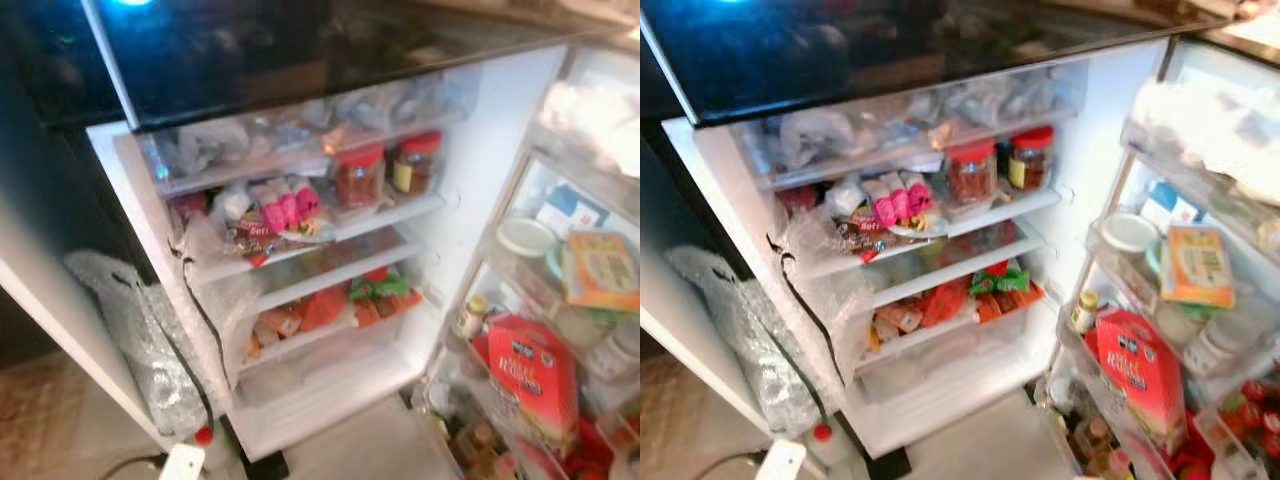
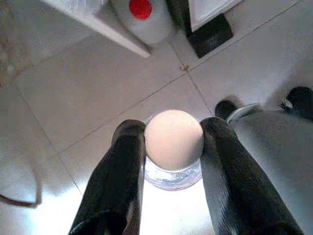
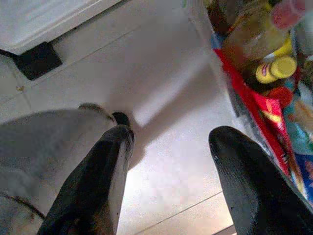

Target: Restocking fridge

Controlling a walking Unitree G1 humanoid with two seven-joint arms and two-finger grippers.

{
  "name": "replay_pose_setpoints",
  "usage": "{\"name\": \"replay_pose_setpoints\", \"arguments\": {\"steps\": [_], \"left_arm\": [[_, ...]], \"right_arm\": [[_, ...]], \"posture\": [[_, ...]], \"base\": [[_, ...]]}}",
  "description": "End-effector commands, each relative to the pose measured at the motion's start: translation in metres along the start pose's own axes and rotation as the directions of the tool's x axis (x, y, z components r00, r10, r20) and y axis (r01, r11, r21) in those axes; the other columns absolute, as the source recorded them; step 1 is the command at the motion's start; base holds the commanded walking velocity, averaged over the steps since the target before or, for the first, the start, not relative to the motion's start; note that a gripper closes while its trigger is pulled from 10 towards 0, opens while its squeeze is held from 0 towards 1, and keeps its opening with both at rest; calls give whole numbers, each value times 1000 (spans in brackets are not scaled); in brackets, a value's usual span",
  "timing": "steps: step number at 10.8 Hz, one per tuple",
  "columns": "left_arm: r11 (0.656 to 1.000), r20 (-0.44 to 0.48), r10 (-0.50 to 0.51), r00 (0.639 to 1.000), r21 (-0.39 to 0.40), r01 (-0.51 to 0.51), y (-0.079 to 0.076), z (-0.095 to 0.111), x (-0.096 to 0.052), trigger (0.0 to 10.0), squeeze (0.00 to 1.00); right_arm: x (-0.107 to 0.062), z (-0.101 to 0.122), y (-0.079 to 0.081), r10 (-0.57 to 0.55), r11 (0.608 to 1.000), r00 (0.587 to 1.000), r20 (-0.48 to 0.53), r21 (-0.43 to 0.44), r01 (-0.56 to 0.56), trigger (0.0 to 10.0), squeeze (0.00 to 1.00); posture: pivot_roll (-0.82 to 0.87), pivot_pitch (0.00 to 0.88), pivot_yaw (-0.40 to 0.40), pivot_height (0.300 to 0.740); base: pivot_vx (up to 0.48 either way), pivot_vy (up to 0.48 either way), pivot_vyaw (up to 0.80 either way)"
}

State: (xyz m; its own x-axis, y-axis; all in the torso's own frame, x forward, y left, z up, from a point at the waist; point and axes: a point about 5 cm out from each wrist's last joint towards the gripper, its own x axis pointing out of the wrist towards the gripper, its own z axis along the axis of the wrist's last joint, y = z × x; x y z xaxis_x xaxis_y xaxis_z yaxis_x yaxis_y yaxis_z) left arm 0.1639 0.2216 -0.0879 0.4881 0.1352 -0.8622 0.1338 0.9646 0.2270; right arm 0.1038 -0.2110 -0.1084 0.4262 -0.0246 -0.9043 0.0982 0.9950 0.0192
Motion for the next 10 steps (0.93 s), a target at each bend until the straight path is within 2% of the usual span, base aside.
{"name": "replay_pose_setpoints", "arguments": {"steps": [1,4,10], "left_arm": [[1000,-12,4,1000,14,-4,1,-4,0,10000,0],[1000,-9,2,1000,17,-2,1,-3,0,10000,0],[1000,-12,5,1000,25,-5,2,-3,0,10000,0]], "right_arm": [[0,0,2,2,1000,1000,-1,15,-2,10000,0],[0,0,2,8,1000,1000,-4,2,-8,10000,0],[1,0,3,27,1000,1000,-9,1,-27,10000,0]], "posture": [[-151,0,-10,740],[-152,0,-9,740],[-151,0,-7,740]], "base": [[0,-281,0],[0,-272,0],[0,0,0]]}}
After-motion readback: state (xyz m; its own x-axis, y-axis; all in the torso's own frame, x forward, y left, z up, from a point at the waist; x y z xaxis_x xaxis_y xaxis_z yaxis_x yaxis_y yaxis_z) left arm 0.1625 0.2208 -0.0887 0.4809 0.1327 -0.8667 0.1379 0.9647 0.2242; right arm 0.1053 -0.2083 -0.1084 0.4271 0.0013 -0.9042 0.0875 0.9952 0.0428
